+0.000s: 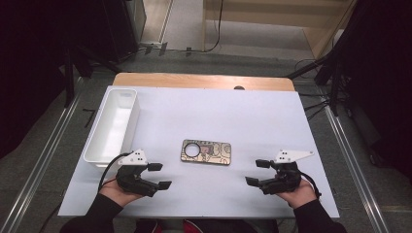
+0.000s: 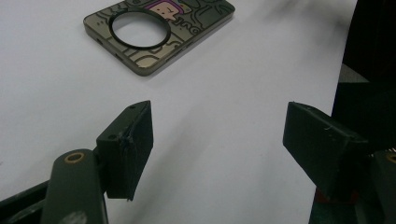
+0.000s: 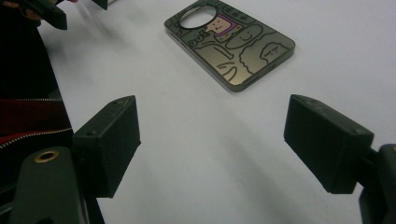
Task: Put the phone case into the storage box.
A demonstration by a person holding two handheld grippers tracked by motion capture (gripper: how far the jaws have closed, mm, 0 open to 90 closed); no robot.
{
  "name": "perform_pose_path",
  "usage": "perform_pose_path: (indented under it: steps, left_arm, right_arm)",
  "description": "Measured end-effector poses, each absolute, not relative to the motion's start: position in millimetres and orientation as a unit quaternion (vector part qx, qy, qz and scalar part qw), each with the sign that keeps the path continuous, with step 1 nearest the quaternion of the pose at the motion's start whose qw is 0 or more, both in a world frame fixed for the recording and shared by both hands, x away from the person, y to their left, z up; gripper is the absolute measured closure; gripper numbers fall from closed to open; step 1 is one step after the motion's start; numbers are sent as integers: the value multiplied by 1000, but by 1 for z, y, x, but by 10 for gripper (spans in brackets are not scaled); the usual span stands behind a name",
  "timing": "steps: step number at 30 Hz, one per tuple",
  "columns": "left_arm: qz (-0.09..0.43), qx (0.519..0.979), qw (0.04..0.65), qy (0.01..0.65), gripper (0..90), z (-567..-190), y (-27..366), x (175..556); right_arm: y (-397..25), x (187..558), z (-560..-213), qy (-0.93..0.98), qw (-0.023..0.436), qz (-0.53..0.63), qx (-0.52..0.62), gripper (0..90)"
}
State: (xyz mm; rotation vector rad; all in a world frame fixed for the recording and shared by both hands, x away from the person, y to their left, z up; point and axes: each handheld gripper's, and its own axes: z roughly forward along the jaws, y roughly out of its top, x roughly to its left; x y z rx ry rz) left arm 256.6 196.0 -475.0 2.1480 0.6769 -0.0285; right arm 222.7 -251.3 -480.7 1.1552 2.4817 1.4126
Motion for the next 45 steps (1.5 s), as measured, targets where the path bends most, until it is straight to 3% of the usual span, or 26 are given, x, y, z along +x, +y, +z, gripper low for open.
perform_pose_path:
  steps: [45]
  left_arm:
    - [-10,857,435,277,243,-475,198,254]
  right_arm:
    - [-250,225,-483,806,7,468,363,175]
